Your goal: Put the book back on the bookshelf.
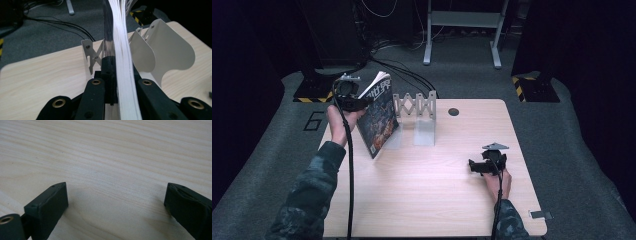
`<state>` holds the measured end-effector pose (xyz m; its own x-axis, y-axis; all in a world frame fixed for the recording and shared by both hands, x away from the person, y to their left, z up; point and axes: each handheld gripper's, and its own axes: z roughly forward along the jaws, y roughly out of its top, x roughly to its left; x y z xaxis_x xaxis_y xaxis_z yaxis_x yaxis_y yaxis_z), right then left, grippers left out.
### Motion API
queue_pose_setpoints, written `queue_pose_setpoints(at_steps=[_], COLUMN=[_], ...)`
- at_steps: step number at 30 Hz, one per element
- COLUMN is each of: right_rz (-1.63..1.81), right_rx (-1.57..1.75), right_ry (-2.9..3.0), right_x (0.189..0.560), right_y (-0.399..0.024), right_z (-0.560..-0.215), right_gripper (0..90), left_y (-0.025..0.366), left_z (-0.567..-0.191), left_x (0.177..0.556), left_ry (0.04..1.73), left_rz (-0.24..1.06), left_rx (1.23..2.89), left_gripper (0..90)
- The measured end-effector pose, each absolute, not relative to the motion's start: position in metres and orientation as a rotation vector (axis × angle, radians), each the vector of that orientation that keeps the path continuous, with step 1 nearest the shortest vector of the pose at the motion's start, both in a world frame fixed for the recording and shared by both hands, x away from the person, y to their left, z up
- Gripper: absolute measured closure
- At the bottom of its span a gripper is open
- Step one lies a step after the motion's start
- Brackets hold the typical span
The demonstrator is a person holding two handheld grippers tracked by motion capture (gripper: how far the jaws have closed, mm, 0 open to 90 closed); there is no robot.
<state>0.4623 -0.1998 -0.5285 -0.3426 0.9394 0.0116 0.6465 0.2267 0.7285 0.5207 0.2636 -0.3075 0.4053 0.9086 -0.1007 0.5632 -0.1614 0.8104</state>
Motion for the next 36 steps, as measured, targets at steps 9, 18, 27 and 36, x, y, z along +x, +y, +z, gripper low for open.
queue_pose_setpoints(at_steps=[9,18,27,36], right_rz=[0.908,0.91,0.909,0.911], right_rx=[1.457,1.455,1.456,1.456], right_ry=[2.073,2.073,2.075,2.074], right_x=[0.462,0.462,0.462,0.462], right_y=[-0.2,-0.2,-0.2,-0.2], right_z=[-0.528,-0.528,-0.528,-0.528], right_gripper=[4.9,5.1,5.2,5.5], left_y=[0.26,0.267,0.272,0.276], left_z=[-0.326,-0.332,-0.331,-0.331], left_x=[0.533,0.531,0.53,0.512], left_ry=[1.369,1.427,1.425,1.355], left_rz=[0.514,0.548,0.588,0.662], left_rx=[1.757,1.66,1.668,1.695], left_gripper=[82.2,82.1,68.5,33.4])
